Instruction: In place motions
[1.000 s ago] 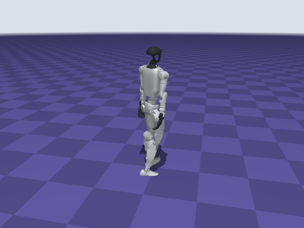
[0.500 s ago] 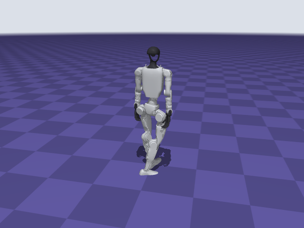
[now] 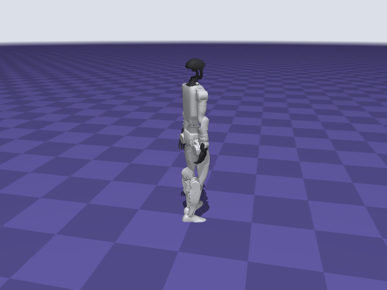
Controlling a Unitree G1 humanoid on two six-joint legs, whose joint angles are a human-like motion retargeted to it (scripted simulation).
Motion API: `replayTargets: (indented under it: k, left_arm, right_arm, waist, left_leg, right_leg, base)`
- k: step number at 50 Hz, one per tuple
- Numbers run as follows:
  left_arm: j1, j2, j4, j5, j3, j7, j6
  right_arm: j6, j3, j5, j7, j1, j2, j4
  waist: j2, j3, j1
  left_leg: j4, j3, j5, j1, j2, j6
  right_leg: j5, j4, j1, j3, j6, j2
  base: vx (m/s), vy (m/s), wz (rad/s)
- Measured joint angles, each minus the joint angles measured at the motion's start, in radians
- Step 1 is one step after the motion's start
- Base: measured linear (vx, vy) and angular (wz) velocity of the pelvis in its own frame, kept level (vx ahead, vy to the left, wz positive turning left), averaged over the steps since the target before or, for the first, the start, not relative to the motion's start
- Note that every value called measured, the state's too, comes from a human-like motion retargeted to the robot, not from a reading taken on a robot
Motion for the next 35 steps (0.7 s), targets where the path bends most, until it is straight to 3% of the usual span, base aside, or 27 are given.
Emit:
replayTargets:
  k: [5, 14, 30, 35]
  left_arm:
    - [0.016, -0.002, -0.016, 0.012, 0.032, -0.017, 0.015]
    - [0.000, -0.017, -0.079, -0.028, 0.023, -0.004, -0.003]
    - [0.013, -0.046, -0.057, -0.037, 0.008, 0.003, -0.001]
    - [0.025, -0.043, -0.021, -0.035, 0.020, 0.014, 0.005]
  right_arm:
    - [0.003, 0.047, 0.021, -0.004, -0.042, -0.004, 0.012]
    - [-0.025, 0.106, -0.073, -0.178, -0.047, -0.040, 0.033]
    - [-0.027, -0.024, 0.054, -0.111, -0.014, -0.043, 0.039]
    - [-0.019, -0.022, 0.047, -0.039, -0.023, -0.030, -0.003]
  waist:
    - [0.036, 0.002, 0.012]
    - [0.071, 0.010, -0.029]
    - [0.096, -0.033, -0.149]
    - [0.083, -0.037, -0.113]
  left_leg:
    - [0.019, 0.163, -0.038, -0.007, 0.054, -0.005]
    - [0.052, 0.220, -0.085, -0.004, 0.085, -0.013]
    - [0.048, 0.109, -0.084, -0.037, 0.076, -0.002]
    - [0.046, 0.154, -0.067, -0.054, 0.080, 0.001]
  right_leg:
    - [0.043, 0.003, -0.054, 0.167, -0.011, 0.054]
    - [0.075, 0.002, -0.082, 0.250, -0.011, 0.091]
    - [0.053, 0.006, -0.094, 0.139, -0.003, 0.076]
    - [0.056, 0.012, -0.104, 0.188, -0.007, 0.081]
  base:
    - [0.17, 0.00, -2.16]
    - [0.07, 0.02, -0.68]
    - [-0.02, 0.00, 0.45]
    - [0.03, 0.01, -0.25]
